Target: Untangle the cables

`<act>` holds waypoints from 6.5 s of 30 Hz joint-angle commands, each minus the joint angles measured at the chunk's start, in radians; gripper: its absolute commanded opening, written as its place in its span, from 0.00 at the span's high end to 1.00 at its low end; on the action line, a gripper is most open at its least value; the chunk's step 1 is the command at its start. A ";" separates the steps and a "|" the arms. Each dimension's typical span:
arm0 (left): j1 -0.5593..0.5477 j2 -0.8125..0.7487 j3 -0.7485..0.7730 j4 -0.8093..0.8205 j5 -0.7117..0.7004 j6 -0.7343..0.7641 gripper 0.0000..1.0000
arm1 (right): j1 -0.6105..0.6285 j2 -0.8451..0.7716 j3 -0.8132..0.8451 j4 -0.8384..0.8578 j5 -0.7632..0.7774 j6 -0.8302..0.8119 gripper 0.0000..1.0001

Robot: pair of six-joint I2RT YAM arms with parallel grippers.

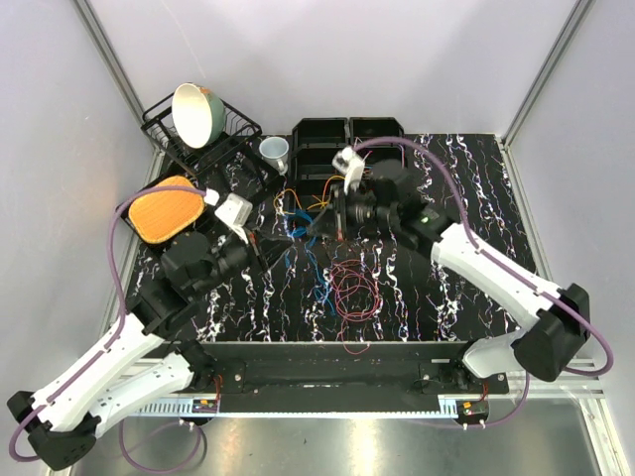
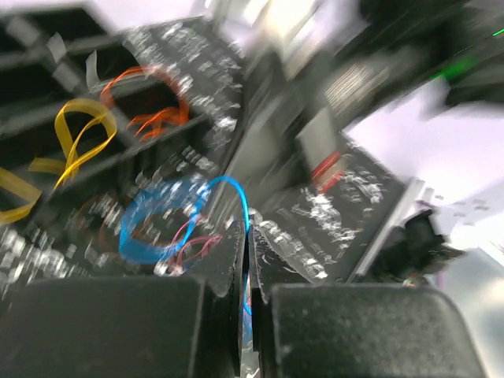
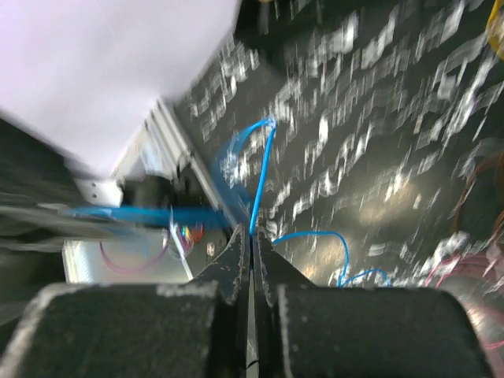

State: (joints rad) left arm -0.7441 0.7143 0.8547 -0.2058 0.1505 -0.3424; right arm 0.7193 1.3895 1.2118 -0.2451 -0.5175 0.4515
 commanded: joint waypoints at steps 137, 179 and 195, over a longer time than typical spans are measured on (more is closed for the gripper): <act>-0.152 0.284 -0.160 -0.250 -0.451 -0.337 0.18 | -0.233 -0.091 -0.145 -0.105 0.599 0.081 0.13; -0.293 0.901 0.208 -0.120 -0.461 -0.161 1.00 | -0.231 -0.167 -0.187 -0.204 0.574 0.047 0.15; -0.285 0.600 0.478 -0.382 -0.620 -0.049 1.00 | -0.231 -0.214 -0.087 -0.250 0.625 0.023 0.14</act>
State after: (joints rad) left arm -1.0332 1.2743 1.4277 -0.5430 -0.4454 -0.3889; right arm 0.4850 1.2041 1.1061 -0.4927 0.0719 0.4889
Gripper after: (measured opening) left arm 0.003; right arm 0.856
